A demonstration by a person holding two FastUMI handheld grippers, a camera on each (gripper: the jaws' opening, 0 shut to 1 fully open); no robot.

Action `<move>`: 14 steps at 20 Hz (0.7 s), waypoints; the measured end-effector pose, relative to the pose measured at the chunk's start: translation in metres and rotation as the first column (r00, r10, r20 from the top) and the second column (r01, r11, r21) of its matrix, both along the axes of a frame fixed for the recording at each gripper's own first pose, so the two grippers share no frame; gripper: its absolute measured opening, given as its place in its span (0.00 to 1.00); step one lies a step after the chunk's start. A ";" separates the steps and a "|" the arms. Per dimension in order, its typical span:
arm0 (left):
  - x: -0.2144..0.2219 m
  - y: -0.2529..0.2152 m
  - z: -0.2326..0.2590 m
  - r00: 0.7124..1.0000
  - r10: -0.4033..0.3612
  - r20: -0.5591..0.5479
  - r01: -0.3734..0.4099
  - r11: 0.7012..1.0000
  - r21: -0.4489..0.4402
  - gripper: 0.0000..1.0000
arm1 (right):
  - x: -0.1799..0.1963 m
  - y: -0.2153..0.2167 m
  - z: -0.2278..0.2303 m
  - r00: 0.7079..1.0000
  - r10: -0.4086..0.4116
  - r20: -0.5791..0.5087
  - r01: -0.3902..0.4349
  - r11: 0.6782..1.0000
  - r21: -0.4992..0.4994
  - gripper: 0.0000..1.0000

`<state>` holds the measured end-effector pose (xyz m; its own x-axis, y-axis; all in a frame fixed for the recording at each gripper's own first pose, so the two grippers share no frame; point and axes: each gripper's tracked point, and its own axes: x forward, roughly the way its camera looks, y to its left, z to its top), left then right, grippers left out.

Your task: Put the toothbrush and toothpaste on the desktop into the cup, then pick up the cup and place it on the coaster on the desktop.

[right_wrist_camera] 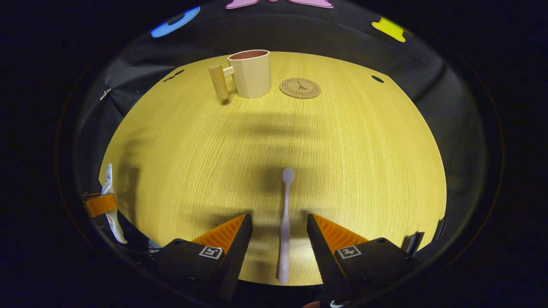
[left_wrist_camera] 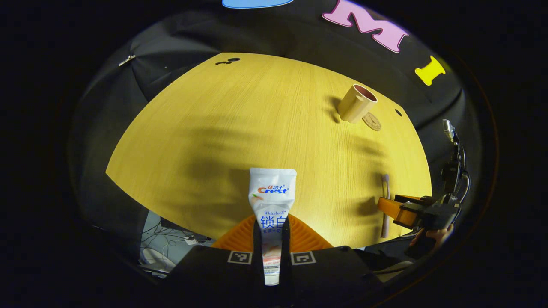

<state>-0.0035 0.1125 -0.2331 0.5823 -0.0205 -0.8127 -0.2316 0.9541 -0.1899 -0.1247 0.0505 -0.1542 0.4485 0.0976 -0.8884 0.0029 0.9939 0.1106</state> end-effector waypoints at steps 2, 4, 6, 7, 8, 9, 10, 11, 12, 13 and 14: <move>0.000 0.004 0.000 1.000 0.000 0.003 0.000 1.000 0.010 0.18 | 0.001 0.001 -0.001 1.000 0.000 -0.009 0.000 1.000 0.004 0.60; -0.001 0.006 0.001 1.000 0.005 0.009 -0.005 1.000 0.010 0.18 | 0.003 0.004 0.000 1.000 -0.006 -0.013 0.006 1.000 0.022 0.57; -0.003 0.007 0.001 1.000 0.009 0.008 -0.009 1.000 0.005 0.18 | 0.002 0.002 -0.002 1.000 -0.011 -0.027 0.012 1.000 0.024 0.44; -0.003 0.007 0.001 1.000 0.011 0.006 -0.011 1.000 0.004 0.18 | 0.001 0.002 -0.002 0.999 -0.015 -0.034 0.016 1.000 0.027 0.32; -0.004 0.006 0.001 1.000 0.010 0.004 -0.010 1.000 0.003 0.18 | 0.001 0.001 0.000 0.999 -0.015 -0.036 0.016 1.000 0.025 0.19; -0.004 0.005 0.000 1.000 0.008 0.004 -0.008 1.000 0.004 0.18 | 0.001 0.001 -0.002 0.999 -0.014 -0.041 0.016 1.000 0.027 0.19; -0.004 0.004 -0.001 1.000 0.006 0.004 -0.006 1.000 0.006 0.18 | 0.000 0.002 -0.001 0.999 -0.008 -0.045 0.009 0.999 0.033 0.11; -0.003 0.002 -0.002 1.000 0.004 0.003 -0.004 1.000 0.005 0.18 | -0.001 0.002 -0.001 0.999 0.012 -0.050 -0.010 0.999 0.040 0.07; -0.004 -0.001 -0.002 1.000 0.004 0.005 -0.004 1.000 0.004 0.18 | -0.002 0.001 -0.001 0.998 0.038 -0.045 -0.036 0.998 0.045 0.07; -0.004 -0.002 -0.001 1.000 0.006 0.005 -0.006 1.000 0.002 0.18 | -0.003 0.000 0.000 0.998 0.052 -0.045 -0.050 0.997 0.053 0.05; -0.005 -0.004 -0.002 1.000 0.007 0.006 -0.007 1.000 0.001 0.18 | -0.004 0.002 0.000 0.998 0.053 -0.043 -0.050 0.996 0.069 0.05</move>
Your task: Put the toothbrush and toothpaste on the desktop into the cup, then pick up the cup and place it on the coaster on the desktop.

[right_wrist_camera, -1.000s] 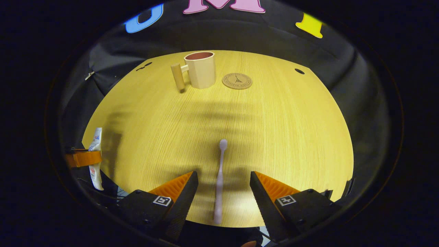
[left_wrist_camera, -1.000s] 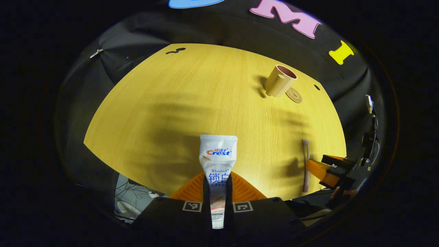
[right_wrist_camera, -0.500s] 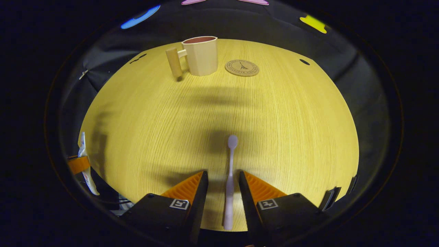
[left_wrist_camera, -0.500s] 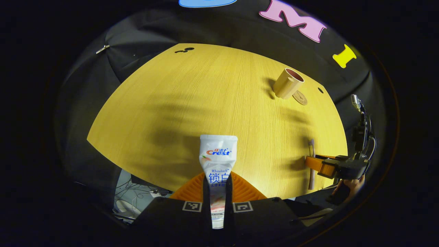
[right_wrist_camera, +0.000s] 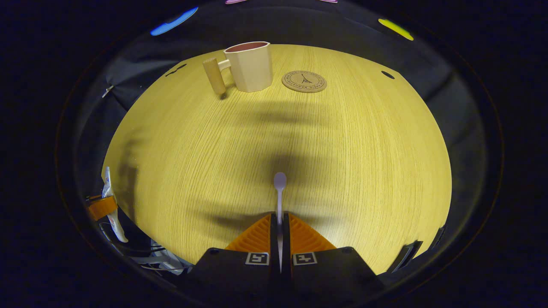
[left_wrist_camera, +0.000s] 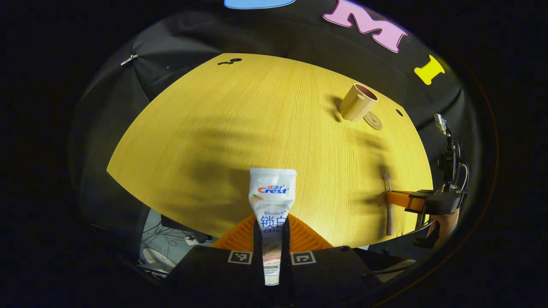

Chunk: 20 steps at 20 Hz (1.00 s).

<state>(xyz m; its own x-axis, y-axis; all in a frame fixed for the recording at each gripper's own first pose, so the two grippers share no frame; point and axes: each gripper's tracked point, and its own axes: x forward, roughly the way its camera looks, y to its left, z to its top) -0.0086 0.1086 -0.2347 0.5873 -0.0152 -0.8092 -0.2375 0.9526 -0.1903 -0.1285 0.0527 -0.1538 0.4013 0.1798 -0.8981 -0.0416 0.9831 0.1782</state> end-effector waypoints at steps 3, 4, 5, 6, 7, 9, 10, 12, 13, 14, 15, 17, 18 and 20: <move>0.002 -0.003 0.006 1.000 0.005 0.014 -0.005 1.000 0.005 0.19 | 0.011 0.007 0.007 0.997 -0.024 0.071 0.020 0.998 0.062 0.05; 0.004 -0.005 0.009 1.000 0.005 0.026 -0.005 1.000 0.007 0.18 | 0.017 0.009 0.010 0.994 -0.023 0.111 0.014 0.996 0.087 0.05; 0.008 -0.007 0.014 0.999 0.004 0.039 -0.005 1.000 0.008 0.18 | 0.023 0.011 0.013 0.989 -0.024 0.149 0.008 0.994 0.112 0.05; 0.012 -0.010 0.019 0.998 0.003 0.055 -0.003 1.000 0.008 0.18 | 0.030 0.014 0.018 0.981 -0.034 0.190 0.007 0.990 0.143 0.05; 0.017 -0.014 0.025 0.997 -0.001 0.071 0.001 1.000 0.005 0.18 | 0.038 0.017 0.024 0.972 -0.050 0.229 0.009 0.985 0.175 0.05; 0.026 -0.020 0.038 0.995 -0.013 0.103 0.012 1.000 0.004 0.18 | 0.051 0.023 0.037 0.952 -0.081 0.296 0.009 0.972 0.235 0.05; 0.034 -0.025 0.048 0.991 -0.021 0.129 0.020 1.000 0.009 0.18 | 0.058 0.026 0.048 0.937 -0.097 0.337 0.002 0.962 0.273 0.05; 0.047 -0.034 0.064 0.985 -0.038 0.167 0.036 0.999 0.011 0.18 | 0.067 0.030 0.064 0.913 -0.118 0.390 -0.015 0.947 0.320 0.05; 0.053 -0.041 0.074 0.981 -0.048 0.190 0.049 0.999 0.004 0.18 | 0.073 0.031 0.072 0.901 -0.123 0.417 -0.026 0.942 0.335 0.05; 0.062 -0.046 0.084 0.974 -0.057 0.218 0.059 0.998 -0.002 0.18 | 0.074 0.028 0.079 0.889 -0.131 0.439 -0.033 0.938 0.345 0.05; 0.072 -0.051 0.095 0.967 -0.062 0.249 0.066 0.998 -0.005 0.18 | 0.076 0.026 0.089 0.878 -0.140 0.458 -0.038 0.933 0.358 0.05; 0.092 -0.061 0.120 0.947 -0.075 0.314 0.081 0.997 -0.009 0.18 | 0.083 0.026 0.101 0.860 -0.161 0.483 -0.045 0.921 0.387 0.05; 0.101 -0.069 0.132 0.933 -0.084 0.350 0.093 0.996 -0.010 0.18 | 0.086 0.026 0.103 0.855 -0.167 0.492 -0.048 0.917 0.395 0.05; 0.125 -0.082 0.162 0.894 -0.112 0.433 0.120 0.993 0.008 0.18 | 0.087 0.018 0.116 0.844 -0.174 0.508 -0.058 0.911 0.408 0.05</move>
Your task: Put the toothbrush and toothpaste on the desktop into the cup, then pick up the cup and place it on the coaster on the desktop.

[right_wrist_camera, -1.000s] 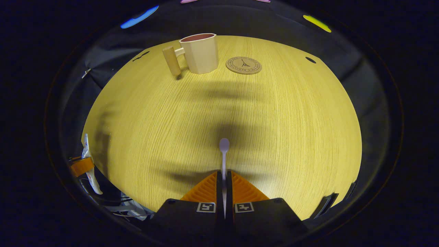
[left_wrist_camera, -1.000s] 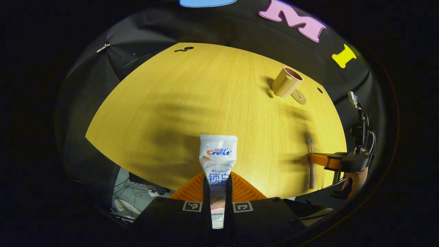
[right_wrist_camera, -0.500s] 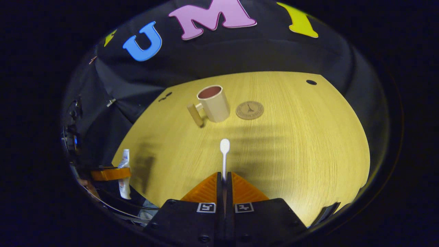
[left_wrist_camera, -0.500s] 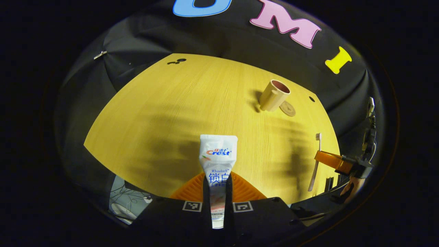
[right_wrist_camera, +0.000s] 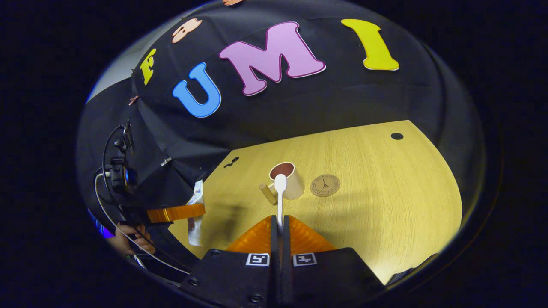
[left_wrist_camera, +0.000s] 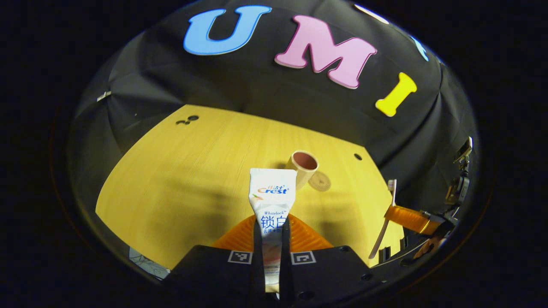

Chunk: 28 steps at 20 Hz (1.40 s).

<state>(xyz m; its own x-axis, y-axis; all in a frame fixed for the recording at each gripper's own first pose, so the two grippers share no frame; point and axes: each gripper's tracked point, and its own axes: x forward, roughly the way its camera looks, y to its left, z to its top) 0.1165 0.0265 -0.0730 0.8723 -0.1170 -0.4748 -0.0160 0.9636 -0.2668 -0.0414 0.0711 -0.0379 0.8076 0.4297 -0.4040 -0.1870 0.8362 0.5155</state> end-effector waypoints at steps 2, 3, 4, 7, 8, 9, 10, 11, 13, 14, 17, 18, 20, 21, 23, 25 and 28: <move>0.028 -0.012 0.029 0.996 -0.015 0.089 0.015 1.000 0.000 0.18 | 0.005 -0.009 0.002 1.000 0.007 0.013 -0.007 1.000 0.002 0.05; 0.040 -0.019 0.041 0.991 -0.018 0.129 0.020 1.000 -0.007 0.18 | 0.007 -0.013 -0.001 1.000 0.009 0.008 -0.009 1.000 0.002 0.05; 0.054 -0.025 0.053 0.987 -0.023 0.162 0.026 1.000 -0.016 0.14 | 0.008 -0.020 -0.002 1.000 0.007 0.008 -0.007 1.000 0.006 0.05; 0.096 -0.035 0.072 0.971 -0.025 0.237 0.034 0.999 -0.036 0.18 | 0.009 -0.035 -0.010 1.000 0.003 -0.010 -0.002 1.000 0.014 0.05; 0.110 -0.036 0.077 0.966 -0.022 0.257 0.035 0.998 -0.044 0.18 | 0.009 -0.040 -0.013 1.000 0.001 -0.017 -0.001 1.000 0.014 0.05; 0.120 -0.040 0.082 0.962 -0.023 0.271 0.039 0.998 -0.053 0.18 | 0.011 -0.046 -0.015 1.000 -0.001 -0.023 0.001 1.000 0.015 0.05; 0.132 -0.046 0.082 0.960 -0.023 0.279 0.041 0.997 -0.061 0.18 | 0.010 -0.053 -0.018 1.000 -0.006 -0.031 0.006 1.000 0.016 0.05; 0.144 -0.049 0.081 0.958 -0.024 0.285 0.045 0.997 -0.069 0.18 | 0.012 -0.060 -0.021 0.999 -0.013 -0.037 0.013 1.000 0.018 0.05; 0.167 -0.060 0.074 0.958 -0.033 0.286 0.059 0.995 -0.085 0.18 | 0.013 -0.072 -0.029 0.998 -0.025 -0.054 0.026 0.999 0.021 0.05; 0.177 -0.064 0.069 0.958 -0.035 0.285 0.065 0.993 -0.095 0.18 | 0.013 -0.078 -0.032 0.998 -0.029 -0.061 0.031 0.999 0.023 0.05; 0.211 -0.070 0.049 0.967 -0.010 0.254 0.044 0.991 -0.126 0.18 | 0.016 -0.094 -0.043 0.995 -0.042 -0.090 0.045 0.999 0.022 0.05; 0.221 -0.069 0.040 0.972 -0.001 0.237 0.030 0.993 -0.118 0.18 | 0.016 -0.098 -0.047 0.994 -0.046 -0.097 0.048 0.999 0.020 0.05; 0.237 -0.069 0.028 0.975 0.007 0.220 0.013 0.996 -0.089 0.18 | 0.019 -0.107 -0.052 0.993 -0.051 -0.111 0.054 0.998 0.021 0.05; 0.244 -0.069 0.023 0.975 0.008 0.220 0.009 0.997 -0.076 0.18 | 0.021 -0.109 -0.054 0.992 -0.055 -0.117 0.058 0.998 0.020 0.05; 0.256 -0.069 0.016 0.975 0.009 0.223 0.002 0.999 -0.049 0.18 | 0.019 -0.113 -0.060 0.990 -0.057 -0.130 0.060 0.998 0.016 0.05; 0.263 -0.072 0.006 0.978 -0.001 0.210 0.013 0.998 -0.055 0.18 | 0.020 -0.117 -0.064 0.988 -0.060 -0.141 0.063 0.998 0.013 0.05; 0.268 -0.075 -0.005 0.984 -0.006 0.181 0.023 0.996 -0.090 0.18 | 0.022 -0.121 -0.067 0.987 -0.069 -0.147 0.071 0.997 0.014 0.05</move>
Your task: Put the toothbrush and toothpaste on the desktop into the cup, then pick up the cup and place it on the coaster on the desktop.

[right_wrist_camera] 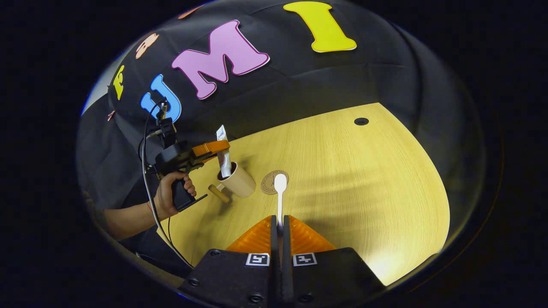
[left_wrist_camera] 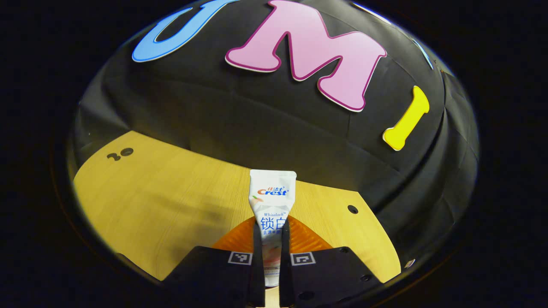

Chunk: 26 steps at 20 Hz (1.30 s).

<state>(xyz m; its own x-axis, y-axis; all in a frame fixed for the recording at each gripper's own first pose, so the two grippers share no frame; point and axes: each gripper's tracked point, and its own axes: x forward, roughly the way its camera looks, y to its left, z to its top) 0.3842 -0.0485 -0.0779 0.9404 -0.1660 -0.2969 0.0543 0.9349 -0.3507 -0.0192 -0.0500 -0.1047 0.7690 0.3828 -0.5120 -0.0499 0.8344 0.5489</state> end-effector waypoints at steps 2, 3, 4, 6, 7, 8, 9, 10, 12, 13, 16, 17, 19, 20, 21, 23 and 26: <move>0.000 0.006 -0.009 1.000 0.017 -0.026 -0.017 1.000 0.018 0.20 | 0.002 -0.002 0.001 1.000 -0.011 0.000 0.011 1.000 0.008 0.05; -0.001 0.008 -0.012 0.999 0.022 -0.033 -0.021 0.999 0.034 0.22 | 0.003 -0.001 0.002 1.000 -0.014 0.001 0.014 1.000 0.010 0.05; -0.002 0.010 -0.016 0.999 0.025 -0.045 -0.022 0.998 0.055 0.24 | 0.001 -0.001 0.003 1.000 -0.012 0.002 0.012 1.000 0.008 0.05; -0.005 0.011 -0.022 0.998 0.022 -0.065 -0.016 0.995 0.094 0.26 | 0.000 0.002 0.003 1.000 -0.009 0.002 0.009 1.000 0.005 0.05; -0.009 0.010 -0.025 0.997 0.011 -0.070 -0.005 0.995 0.098 0.27 | 0.000 0.004 0.004 1.000 -0.010 0.002 0.010 1.000 0.006 0.05; -0.014 0.008 -0.028 0.997 0.004 -0.075 0.003 0.995 0.098 0.24 | -0.003 0.006 0.005 1.000 -0.009 0.003 0.009 1.000 0.009 0.05; -0.017 0.006 -0.029 0.997 -0.004 -0.083 0.012 0.995 0.097 0.32 | -0.003 0.008 0.006 1.000 -0.010 0.004 0.009 1.000 0.009 0.05; -0.020 0.004 -0.031 0.996 -0.008 -0.091 0.018 0.995 0.100 0.46 | -0.007 0.010 0.008 1.000 -0.007 0.005 0.007 1.000 0.008 0.05; -0.027 0.002 -0.032 0.995 -0.017 -0.096 0.027 0.993 0.113 0.49 | -0.009 0.015 0.011 1.000 -0.006 0.011 0.006 1.000 0.008 0.05; -0.030 0.003 -0.030 0.995 -0.021 -0.093 0.032 0.992 0.122 0.52 | -0.009 0.017 0.014 1.000 -0.006 0.015 0.006 1.000 0.011 0.05; -0.045 0.009 -0.023 0.996 -0.015 -0.083 0.028 0.988 0.152 0.59 | -0.012 0.025 0.025 0.999 -0.011 0.038 0.011 1.000 0.025 0.05; -0.050 0.013 -0.019 0.997 -0.012 -0.079 0.024 0.987 0.161 0.60 | -0.011 0.029 0.029 0.999 -0.013 0.045 0.012 1.000 0.029 0.05; -0.063 0.021 -0.009 0.998 -0.006 -0.064 0.017 0.984 0.176 0.65 | -0.009 0.035 0.038 0.998 -0.010 0.066 0.008 1.000 0.027 0.05; -0.071 0.027 -0.005 0.999 0.003 -0.054 0.008 0.982 0.189 0.66 | -0.006 0.040 0.043 0.997 -0.007 0.081 0.005 1.000 0.029 0.05; -0.079 0.033 0.001 0.999 0.010 -0.045 -0.001 0.980 0.198 0.67 | 0.000 0.045 0.050 0.995 -0.002 0.100 -0.001 0.999 0.033 0.05; -0.102 0.042 0.012 0.999 0.020 -0.032 -0.013 0.982 0.190 0.66 | 0.011 0.054 0.067 0.990 0.002 0.140 -0.010 0.999 0.053 0.05; -0.143 0.048 0.017 0.999 0.010 -0.047 -0.002 0.986 0.164 0.67 | 0.041 0.069 0.090 0.979 -0.005 0.204 -0.012 0.996 0.084 0.05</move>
